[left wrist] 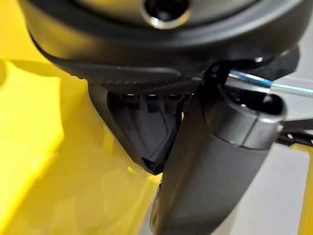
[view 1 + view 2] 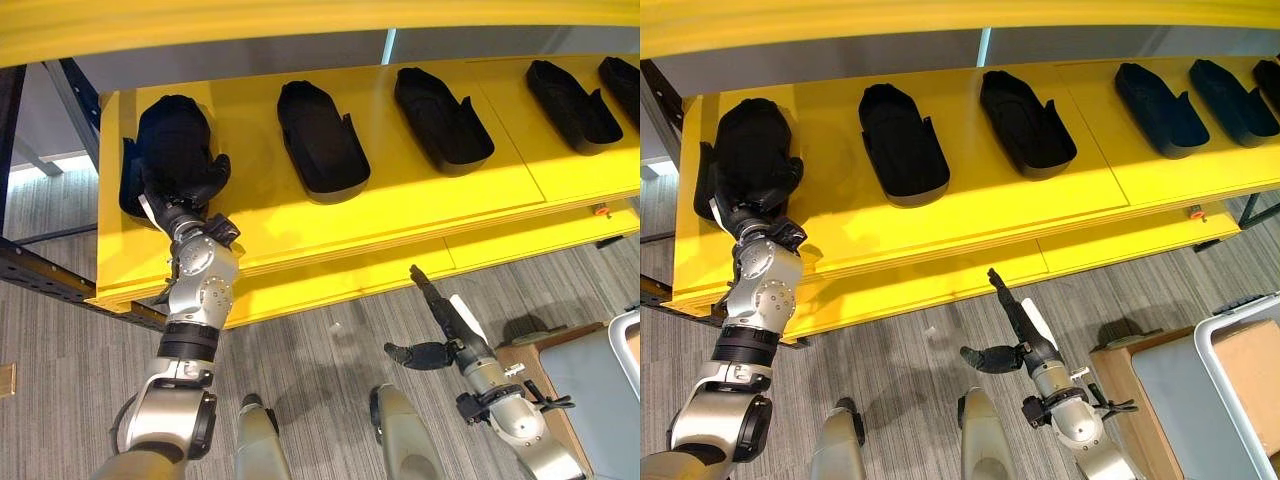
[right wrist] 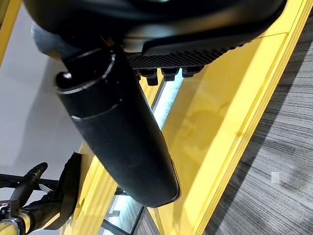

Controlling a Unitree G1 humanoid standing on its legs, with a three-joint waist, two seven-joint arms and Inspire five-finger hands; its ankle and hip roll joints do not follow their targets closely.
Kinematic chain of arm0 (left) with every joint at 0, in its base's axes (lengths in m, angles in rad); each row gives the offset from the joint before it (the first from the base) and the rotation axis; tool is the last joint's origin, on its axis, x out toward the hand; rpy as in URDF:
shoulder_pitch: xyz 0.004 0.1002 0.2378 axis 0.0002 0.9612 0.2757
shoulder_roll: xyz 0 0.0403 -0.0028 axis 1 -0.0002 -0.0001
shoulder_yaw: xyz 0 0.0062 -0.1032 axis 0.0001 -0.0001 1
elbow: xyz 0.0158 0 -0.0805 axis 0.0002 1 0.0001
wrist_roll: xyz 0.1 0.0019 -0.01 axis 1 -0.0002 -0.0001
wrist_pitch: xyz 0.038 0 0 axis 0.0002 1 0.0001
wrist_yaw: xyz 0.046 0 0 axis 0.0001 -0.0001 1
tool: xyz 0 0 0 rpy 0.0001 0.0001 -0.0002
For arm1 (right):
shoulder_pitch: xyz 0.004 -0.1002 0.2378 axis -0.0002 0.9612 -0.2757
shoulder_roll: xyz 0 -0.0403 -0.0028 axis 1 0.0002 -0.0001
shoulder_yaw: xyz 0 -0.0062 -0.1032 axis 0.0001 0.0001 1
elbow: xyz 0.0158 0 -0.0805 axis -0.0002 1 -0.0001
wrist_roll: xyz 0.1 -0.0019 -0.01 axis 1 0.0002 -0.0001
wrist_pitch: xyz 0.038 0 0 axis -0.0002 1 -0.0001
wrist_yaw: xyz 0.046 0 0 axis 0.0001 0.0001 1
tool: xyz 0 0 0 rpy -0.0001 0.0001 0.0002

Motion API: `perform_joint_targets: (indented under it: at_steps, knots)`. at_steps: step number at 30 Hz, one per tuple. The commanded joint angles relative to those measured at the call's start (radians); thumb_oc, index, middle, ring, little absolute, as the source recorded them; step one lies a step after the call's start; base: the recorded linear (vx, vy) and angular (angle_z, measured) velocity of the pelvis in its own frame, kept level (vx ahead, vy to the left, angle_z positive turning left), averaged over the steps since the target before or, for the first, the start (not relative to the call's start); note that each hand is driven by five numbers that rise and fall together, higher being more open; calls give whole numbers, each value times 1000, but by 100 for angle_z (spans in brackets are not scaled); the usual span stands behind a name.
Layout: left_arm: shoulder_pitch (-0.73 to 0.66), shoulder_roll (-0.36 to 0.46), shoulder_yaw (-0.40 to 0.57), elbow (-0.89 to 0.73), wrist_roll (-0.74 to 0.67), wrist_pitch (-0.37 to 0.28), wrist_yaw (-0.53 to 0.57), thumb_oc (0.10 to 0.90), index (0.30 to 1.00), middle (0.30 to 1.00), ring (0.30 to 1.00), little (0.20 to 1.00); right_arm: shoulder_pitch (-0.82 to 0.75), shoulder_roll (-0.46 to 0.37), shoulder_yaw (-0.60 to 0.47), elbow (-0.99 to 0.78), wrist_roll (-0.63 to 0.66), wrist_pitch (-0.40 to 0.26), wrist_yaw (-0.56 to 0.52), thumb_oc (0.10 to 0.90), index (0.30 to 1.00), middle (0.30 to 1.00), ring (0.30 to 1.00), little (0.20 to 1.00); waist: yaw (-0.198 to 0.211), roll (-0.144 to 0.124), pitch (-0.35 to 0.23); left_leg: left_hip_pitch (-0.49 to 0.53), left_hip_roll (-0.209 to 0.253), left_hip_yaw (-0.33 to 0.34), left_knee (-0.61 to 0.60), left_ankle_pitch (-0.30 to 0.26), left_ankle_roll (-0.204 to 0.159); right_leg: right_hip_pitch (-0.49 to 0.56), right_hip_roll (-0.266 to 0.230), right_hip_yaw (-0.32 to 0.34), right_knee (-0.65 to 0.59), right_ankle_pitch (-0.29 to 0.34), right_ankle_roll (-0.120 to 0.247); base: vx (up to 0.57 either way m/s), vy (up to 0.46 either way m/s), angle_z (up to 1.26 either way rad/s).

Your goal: Move parts from the plastic box to the shelf.

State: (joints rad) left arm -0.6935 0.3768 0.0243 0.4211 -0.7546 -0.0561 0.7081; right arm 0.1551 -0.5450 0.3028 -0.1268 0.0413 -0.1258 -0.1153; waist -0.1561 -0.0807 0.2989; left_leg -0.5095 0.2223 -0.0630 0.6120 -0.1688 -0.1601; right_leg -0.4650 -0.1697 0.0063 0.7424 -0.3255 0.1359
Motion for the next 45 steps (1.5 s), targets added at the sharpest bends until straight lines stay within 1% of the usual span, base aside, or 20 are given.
perform_joint_targets:
  at_steps: [1,13,31,45]
  knots:
    - [-63,26,-25,-57,-54,-113,-33,900,1000,1000,1000,1000,-25,-13,-14,-124,12,-67,-27,900,1000,1000,1000,1000,15,-1,-74,18,13,31,43,-30,69,31,6,16,-66,64,-46,0,0,0]
    - [-79,20,-49,-47,-184,-139,-80,900,1000,1000,1000,1000,-26,-16,-4,-130,18,-54,-17,900,1000,1000,1000,1000,14,-2,-73,16,13,34,47,-32,71,32,5,21,-69,69,-42,0,0,0]
    - [-108,-19,-81,-39,-227,-147,-97,900,1000,1000,1000,1000,-21,-21,-1,-137,29,-48,-14,900,1000,1000,1000,1000,8,-4,-77,20,16,38,48,-33,69,26,7,25,-60,66,-42,0,0,0]
    - [-140,-14,-97,-62,-249,-165,-92,900,1000,1000,1000,1000,-20,-23,5,-136,34,-42,-15,900,1000,1000,1000,1000,8,-4,-82,14,16,37,50,-33,69,24,7,21,-59,68,-41,0,0,0]
